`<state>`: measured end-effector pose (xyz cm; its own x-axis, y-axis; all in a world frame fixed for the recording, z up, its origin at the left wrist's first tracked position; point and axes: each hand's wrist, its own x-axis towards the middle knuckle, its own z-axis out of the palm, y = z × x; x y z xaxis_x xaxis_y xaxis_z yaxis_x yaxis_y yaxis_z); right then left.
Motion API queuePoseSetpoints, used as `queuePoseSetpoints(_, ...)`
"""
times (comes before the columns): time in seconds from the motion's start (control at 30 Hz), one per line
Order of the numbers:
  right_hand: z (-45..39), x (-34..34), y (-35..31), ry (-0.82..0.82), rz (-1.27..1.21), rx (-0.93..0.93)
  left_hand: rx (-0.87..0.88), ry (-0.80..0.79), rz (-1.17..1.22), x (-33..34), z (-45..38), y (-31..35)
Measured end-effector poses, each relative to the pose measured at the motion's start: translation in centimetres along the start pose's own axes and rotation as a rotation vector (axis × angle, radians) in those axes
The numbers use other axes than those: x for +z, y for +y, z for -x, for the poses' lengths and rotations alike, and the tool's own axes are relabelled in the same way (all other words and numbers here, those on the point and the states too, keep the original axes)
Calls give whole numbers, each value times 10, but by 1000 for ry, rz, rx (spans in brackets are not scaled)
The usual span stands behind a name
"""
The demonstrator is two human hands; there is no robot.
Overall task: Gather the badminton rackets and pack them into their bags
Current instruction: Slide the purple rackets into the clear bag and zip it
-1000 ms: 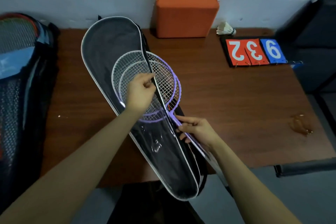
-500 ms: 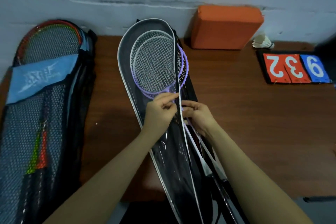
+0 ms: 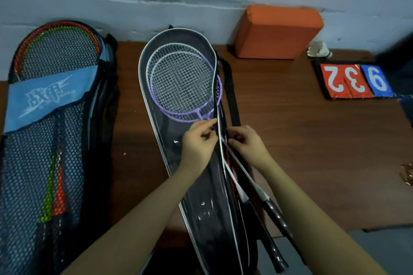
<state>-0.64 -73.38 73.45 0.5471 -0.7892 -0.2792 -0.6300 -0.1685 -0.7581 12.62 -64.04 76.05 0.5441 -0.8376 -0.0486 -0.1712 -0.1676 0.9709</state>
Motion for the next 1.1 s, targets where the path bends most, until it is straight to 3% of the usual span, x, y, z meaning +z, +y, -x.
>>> queuePoseSetpoints(0.2, 76, -17, 35, 87, 170, -69, -26, -116, -340, 31, 25, -4)
queuePoseSetpoints(0.4, 142, -39, 72, 58, 341, -68, 186, -125, -701, 58, 107, -16)
queuePoseSetpoints(0.6, 182, -42, 107, -72, 411, 13, -67, -135, -949, 76, 172, -24)
queuePoseSetpoints(0.87, 194, -34, 113, -29, 174, -36, -112, -112, -876, 81, 195, -27)
queuePoseSetpoints(1.1, 205, -16, 104, 32, 3, -17, -142, -59, -622, 69, 183, -34)
